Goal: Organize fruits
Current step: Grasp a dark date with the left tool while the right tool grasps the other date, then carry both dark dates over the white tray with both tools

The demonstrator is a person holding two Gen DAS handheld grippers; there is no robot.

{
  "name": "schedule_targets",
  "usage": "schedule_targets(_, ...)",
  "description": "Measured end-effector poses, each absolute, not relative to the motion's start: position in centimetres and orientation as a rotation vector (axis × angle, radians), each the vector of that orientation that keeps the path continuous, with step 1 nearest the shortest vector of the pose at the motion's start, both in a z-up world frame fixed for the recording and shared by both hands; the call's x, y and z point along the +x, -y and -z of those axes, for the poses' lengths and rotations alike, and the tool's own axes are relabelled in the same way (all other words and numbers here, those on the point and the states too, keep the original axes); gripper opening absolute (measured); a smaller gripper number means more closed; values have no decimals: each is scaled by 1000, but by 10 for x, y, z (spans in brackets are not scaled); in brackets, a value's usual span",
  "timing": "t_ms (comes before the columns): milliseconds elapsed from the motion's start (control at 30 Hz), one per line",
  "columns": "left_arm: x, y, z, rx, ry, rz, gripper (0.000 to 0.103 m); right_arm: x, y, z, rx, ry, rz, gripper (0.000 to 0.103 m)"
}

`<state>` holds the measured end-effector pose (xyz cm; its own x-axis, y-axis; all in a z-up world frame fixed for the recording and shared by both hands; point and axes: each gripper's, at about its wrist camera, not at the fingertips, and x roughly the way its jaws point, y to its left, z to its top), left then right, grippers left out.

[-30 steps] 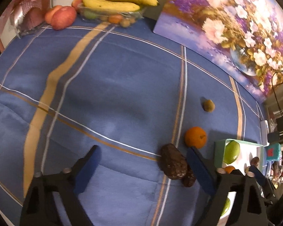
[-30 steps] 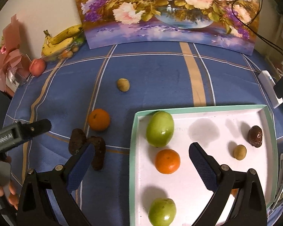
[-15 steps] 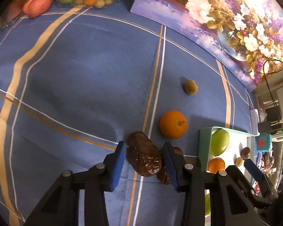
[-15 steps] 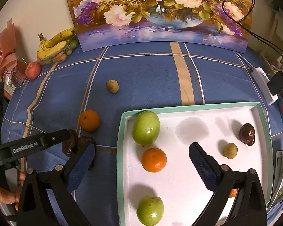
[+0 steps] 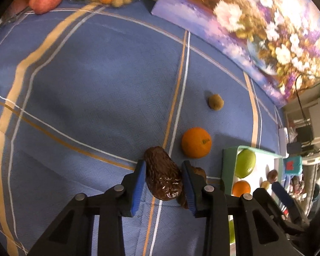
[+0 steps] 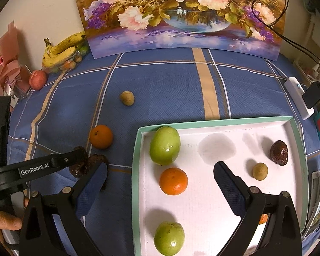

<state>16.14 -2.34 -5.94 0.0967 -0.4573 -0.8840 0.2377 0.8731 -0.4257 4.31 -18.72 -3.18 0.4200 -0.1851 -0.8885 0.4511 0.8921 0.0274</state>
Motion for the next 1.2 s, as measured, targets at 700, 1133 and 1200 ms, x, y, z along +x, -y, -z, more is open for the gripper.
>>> schedule_targets(700,183,-42,27,-187,-1270,343,36,80,126,57,244,-1100,160,45)
schedule_targets(1133,185,-36,30,-194,-1276,359,36,94,121,90,257,-1153,175,34)
schedule_targets(1200,185,-37,26,-196,-1264,362,36,93,121,86,257,-1144,171,34)
